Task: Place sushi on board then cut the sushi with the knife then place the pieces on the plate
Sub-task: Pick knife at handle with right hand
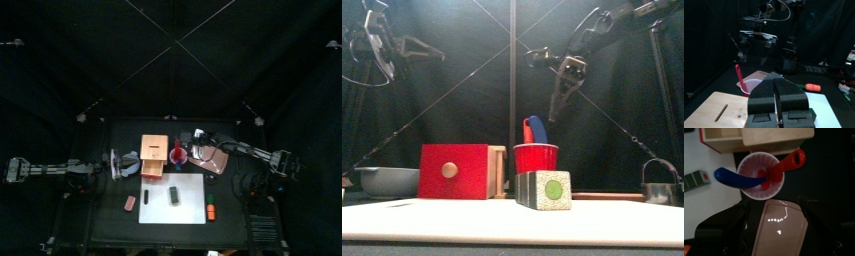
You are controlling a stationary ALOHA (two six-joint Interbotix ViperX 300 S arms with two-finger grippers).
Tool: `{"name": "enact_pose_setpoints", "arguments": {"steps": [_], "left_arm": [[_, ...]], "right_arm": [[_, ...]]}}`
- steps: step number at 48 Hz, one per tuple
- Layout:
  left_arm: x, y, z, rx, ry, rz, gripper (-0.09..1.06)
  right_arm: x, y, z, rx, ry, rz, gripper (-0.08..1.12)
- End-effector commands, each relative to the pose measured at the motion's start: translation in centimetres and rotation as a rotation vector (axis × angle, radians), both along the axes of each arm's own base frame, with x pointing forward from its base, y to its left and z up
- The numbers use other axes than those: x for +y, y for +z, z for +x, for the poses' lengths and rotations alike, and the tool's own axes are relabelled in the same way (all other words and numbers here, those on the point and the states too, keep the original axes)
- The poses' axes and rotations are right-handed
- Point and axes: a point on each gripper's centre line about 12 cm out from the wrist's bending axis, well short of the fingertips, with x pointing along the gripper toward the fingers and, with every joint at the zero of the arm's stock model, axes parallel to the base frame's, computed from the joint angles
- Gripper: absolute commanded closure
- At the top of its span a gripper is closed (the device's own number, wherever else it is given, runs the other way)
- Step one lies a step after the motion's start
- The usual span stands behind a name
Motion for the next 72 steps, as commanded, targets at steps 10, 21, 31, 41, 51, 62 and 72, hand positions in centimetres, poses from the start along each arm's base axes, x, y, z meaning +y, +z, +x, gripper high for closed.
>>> {"name": "enact_pose_setpoints", "arguments": {"steps": [10, 21, 31, 41, 51, 62, 72], "left_arm": [[0.2, -0.9, -0.3, 0.017, 0.012, -0.002, 0.92], [0.3, -1.6, -0.6, 0.035, 0.017, -0.007, 0.92], [0.2, -2.3, -1.0, 0.048, 0.018, -0.019, 0.92], [0.4, -2.8, -1.3, 0.054, 0.033, -0.05, 0.92], [0.4, -2.8, -1.3, 0.053, 0.035, -0.054, 0.92], [0.4, -2.7, -1.3, 0.052, 0.035, -0.054, 0.92], [0.4, -2.6, -1.2, 0.049, 0.035, -0.053, 0.92]], "right_arm": [[-4.4, 1.0, 3.6, 0.117, -0.004, 0.003, 0.02], [-5.6, 0.8, 7.0, 0.143, 0.018, 0.035, 0.02], [-5.4, 0.0, 7.5, 0.154, 0.025, 0.049, 0.02], [-4.8, -0.3, 7.8, 0.159, 0.038, 0.052, 0.02], [-4.8, -0.5, 7.8, 0.167, 0.033, 0.056, 0.05], [-4.8, -0.8, 7.7, 0.178, 0.026, 0.057, 0.23], [-4.6, -1.3, 7.4, 0.194, 0.027, 0.066, 0.3]]}}
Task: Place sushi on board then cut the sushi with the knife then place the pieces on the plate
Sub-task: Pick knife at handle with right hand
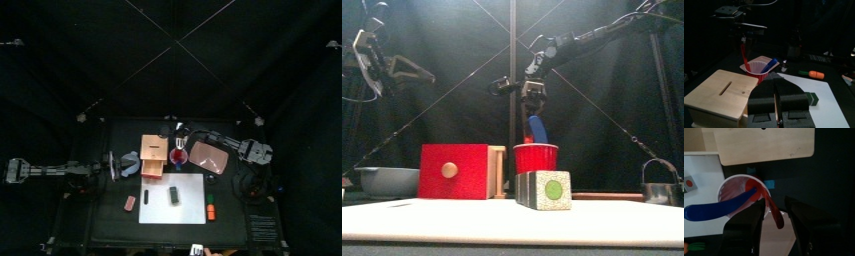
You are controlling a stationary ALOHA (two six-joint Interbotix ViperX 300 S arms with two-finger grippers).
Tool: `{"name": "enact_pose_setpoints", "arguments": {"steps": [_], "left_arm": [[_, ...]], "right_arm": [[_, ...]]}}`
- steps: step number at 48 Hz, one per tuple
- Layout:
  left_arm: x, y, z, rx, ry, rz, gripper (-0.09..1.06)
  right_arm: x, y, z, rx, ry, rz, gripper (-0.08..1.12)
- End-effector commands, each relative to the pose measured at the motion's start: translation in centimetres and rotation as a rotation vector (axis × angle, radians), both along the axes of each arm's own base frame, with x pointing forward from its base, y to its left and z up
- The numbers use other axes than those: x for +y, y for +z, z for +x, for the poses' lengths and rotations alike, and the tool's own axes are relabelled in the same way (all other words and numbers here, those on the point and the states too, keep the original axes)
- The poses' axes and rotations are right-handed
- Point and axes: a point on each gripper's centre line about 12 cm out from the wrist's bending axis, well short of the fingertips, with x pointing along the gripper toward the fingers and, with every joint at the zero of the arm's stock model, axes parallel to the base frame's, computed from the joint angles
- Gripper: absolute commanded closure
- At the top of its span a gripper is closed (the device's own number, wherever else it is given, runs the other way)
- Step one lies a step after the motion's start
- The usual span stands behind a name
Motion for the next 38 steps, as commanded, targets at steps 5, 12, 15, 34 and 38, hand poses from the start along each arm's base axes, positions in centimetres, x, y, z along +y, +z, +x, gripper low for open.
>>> {"name": "enact_pose_setpoints", "arguments": {"steps": [5, 12, 15, 34, 38], "left_arm": [[0.1, 0.7, 0.2, -0.023, 0.002, 0.004, 0.92], [0.1, 0.6, 0.2, -0.021, 0.002, 0.004, 0.92], [0.1, 0.6, 0.2, -0.021, 0.004, 0.004, 0.92], [0.1, 0.5, 0.2, -0.02, 0.004, 0.004, 0.92], [0.1, 0.5, 0.2, -0.02, 0.002, 0.004, 0.92]], "right_arm": [[0.1, 1.5, -0.4, -0.027, -0.001, -0.017, 0.31], [0.2, 1.7, -0.3, -0.032, 0.002, -0.021, 0.31], [0.3, 1.8, -0.2, -0.035, 0.003, -0.023, 0.31], [0.4, 2.9, 0.4, -0.065, 0.02, -0.043, 0.44], [0.6, 2.8, 0.4, -0.059, 0.022, -0.039, 0.46]]}}
